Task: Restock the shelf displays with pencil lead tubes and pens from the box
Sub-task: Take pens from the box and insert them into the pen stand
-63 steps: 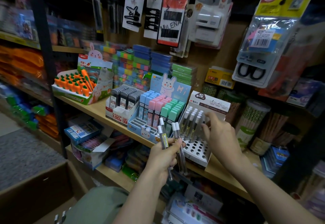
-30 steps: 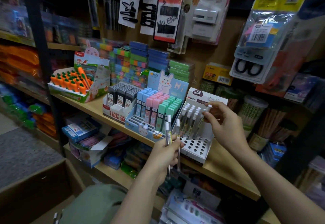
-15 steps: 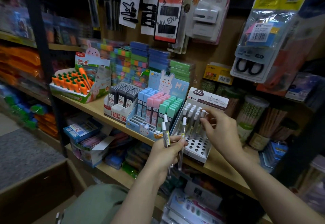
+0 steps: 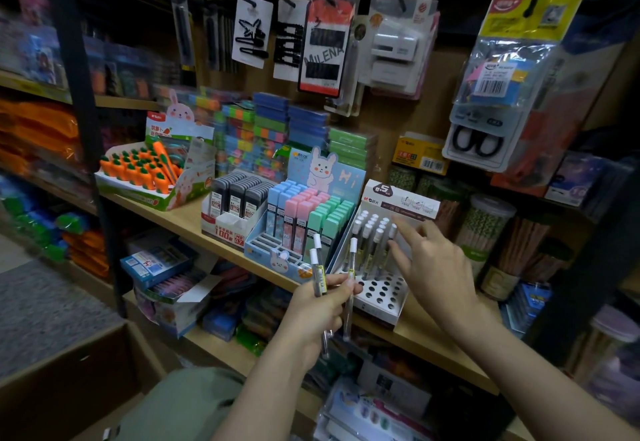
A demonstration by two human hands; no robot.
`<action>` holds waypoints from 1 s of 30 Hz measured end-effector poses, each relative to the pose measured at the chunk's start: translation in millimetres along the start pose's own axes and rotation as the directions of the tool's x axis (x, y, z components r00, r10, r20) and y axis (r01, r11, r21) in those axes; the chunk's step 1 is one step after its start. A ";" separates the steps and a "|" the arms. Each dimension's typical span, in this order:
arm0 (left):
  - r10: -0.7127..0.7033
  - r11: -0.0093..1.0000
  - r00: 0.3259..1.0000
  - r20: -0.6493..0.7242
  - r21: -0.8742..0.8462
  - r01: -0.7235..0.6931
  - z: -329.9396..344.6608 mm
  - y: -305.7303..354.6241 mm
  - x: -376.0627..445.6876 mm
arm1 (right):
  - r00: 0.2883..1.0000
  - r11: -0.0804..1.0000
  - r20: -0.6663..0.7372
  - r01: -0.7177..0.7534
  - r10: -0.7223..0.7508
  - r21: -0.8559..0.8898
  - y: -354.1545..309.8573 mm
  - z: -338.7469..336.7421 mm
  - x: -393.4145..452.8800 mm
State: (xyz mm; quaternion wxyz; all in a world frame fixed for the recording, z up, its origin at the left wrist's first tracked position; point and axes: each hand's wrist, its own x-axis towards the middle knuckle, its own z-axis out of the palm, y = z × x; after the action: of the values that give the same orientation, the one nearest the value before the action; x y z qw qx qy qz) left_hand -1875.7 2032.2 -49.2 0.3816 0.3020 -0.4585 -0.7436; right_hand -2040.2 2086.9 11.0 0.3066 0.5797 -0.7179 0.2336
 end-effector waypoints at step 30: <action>0.007 0.999 0.998 0.061 0.049 -0.010 6.0 2.0 -0.6 | 0.976 0.747 -0.100 -0.080 0.192 0.659 7.5 7.3 1.5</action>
State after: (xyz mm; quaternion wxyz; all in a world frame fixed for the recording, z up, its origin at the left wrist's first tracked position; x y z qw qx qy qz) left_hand -1879.6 2034.8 -45.0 0.3630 0.2865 -0.4893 -0.7394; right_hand -2049.0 2082.4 7.1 0.1250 0.5751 -0.6049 0.5365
